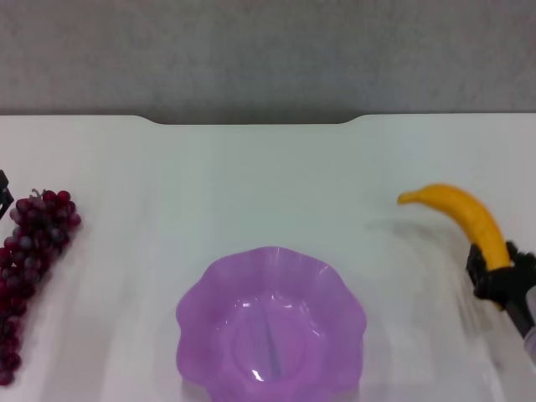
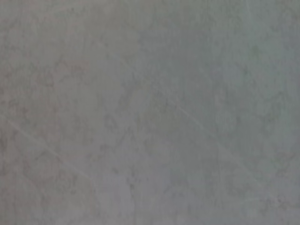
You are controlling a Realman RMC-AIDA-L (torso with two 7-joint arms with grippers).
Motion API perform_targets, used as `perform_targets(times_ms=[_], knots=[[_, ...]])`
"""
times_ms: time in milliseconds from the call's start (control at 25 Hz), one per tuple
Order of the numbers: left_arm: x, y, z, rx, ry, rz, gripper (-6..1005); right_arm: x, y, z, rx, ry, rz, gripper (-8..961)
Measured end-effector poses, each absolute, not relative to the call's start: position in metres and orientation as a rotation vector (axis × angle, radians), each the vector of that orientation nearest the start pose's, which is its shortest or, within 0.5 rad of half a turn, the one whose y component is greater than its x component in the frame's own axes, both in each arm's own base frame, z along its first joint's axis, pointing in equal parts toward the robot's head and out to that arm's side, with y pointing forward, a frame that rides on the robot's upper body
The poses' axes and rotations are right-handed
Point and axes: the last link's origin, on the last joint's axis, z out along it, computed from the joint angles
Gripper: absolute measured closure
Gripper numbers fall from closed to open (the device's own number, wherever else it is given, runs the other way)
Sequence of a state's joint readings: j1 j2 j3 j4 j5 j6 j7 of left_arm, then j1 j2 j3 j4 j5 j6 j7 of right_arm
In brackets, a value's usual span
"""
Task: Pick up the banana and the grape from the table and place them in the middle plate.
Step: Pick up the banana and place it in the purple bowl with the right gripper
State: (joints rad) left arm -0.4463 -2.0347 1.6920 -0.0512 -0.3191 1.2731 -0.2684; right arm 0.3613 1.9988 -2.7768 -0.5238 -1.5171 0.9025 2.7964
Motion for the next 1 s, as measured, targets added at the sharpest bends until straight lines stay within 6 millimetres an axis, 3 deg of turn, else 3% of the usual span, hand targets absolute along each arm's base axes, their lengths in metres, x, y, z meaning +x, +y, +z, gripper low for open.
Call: perform_targets(times_ms=[280, 480, 640, 1000], knots=[[-0.376, 0.312, 0.037, -1.487, -0.553, -0.625, 105, 0.307, 0.292, -0.060, -1.620, 0.617, 0.558, 452], [-0.376, 0.313, 0.037, -1.488, -0.549, -0.624, 105, 0.259, 0.281, -0.078, -1.762, 0.483, 0.726, 452], [-0.375, 0.314, 0.037, -1.492, -0.531, -0.612, 105, 0.233, 0.271, -0.093, -1.873, 0.417, 0.803, 453], [-0.374, 0.312, 0.037, -1.492, -0.510, -0.606, 105, 0.226, 0.258, -0.120, -2.071, 0.431, 0.744, 453]])
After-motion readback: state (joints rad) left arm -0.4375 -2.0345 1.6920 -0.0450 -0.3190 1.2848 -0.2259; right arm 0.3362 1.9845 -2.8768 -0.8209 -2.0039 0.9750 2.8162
